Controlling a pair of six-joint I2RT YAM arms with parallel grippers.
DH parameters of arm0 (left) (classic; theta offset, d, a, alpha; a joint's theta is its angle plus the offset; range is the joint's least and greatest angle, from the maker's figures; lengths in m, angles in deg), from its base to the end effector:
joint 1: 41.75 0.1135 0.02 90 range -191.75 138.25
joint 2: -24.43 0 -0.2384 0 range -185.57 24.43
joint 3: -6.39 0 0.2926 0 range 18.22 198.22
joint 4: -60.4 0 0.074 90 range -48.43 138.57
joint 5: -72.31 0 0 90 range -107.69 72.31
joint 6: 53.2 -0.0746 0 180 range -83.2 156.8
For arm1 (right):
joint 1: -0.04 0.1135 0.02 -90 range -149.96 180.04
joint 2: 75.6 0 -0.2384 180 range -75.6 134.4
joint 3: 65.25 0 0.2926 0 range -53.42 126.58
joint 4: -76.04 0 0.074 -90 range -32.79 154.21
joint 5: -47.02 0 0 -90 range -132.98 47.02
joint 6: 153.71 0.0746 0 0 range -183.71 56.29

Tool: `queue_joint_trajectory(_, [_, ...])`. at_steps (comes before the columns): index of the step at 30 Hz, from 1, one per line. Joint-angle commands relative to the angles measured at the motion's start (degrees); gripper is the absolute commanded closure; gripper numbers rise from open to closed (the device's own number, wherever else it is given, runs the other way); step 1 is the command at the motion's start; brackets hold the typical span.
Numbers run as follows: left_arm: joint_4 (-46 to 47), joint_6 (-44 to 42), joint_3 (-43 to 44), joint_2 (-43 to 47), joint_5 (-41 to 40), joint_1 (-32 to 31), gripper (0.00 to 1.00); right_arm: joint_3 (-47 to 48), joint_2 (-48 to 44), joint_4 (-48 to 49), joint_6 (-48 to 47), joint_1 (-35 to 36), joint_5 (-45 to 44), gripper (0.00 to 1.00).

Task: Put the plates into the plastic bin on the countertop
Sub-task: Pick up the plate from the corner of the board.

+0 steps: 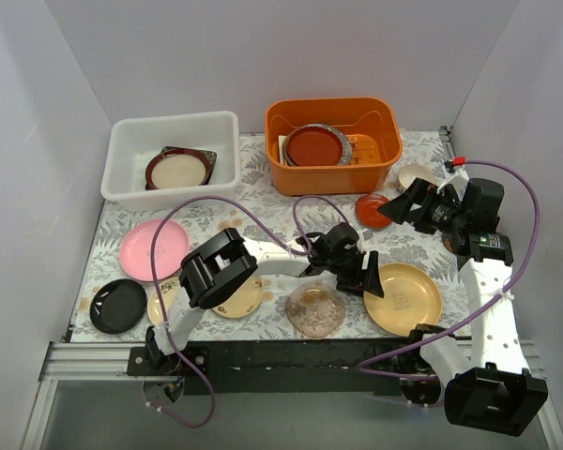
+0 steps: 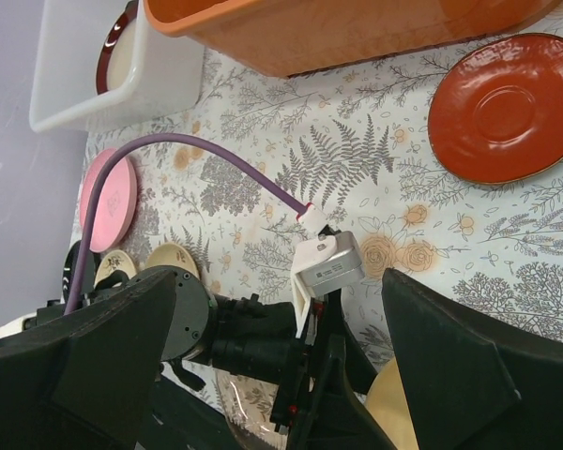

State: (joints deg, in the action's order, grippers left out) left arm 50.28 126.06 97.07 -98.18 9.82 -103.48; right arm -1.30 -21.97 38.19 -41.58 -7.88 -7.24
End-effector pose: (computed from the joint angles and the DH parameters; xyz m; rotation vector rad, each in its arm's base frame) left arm 0.2069 -0.4575 0.0657 0.3446 -2.5988 1.2818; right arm 0.2891 0.0038 0.2957 0.1412 2.0387 0.7921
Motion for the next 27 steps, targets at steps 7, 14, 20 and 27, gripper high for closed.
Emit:
queue_joint_trajectory(7, [0.48,0.75,0.16,-2.46,-1.23,-0.67,0.58,-0.26,-1.33,1.94,0.02,-0.60,2.31,0.02])
queue_joint_trajectory(14, [0.66,1.45,-0.27,-3.16,-1.40,-0.84,0.73,-0.96,-1.42,1.76,-0.16,-0.87,2.66,0.02])
queue_joint_trajectory(20, [1.36,2.33,-1.50,-2.64,-2.11,-0.84,0.83,-1.05,-1.33,1.76,-0.16,-0.95,2.92,0.02])
queue_joint_trajectory(27, [0.92,3.03,-1.68,-2.29,-3.16,-0.84,0.99,-1.93,-1.86,1.67,-0.33,-0.95,3.10,0.03])
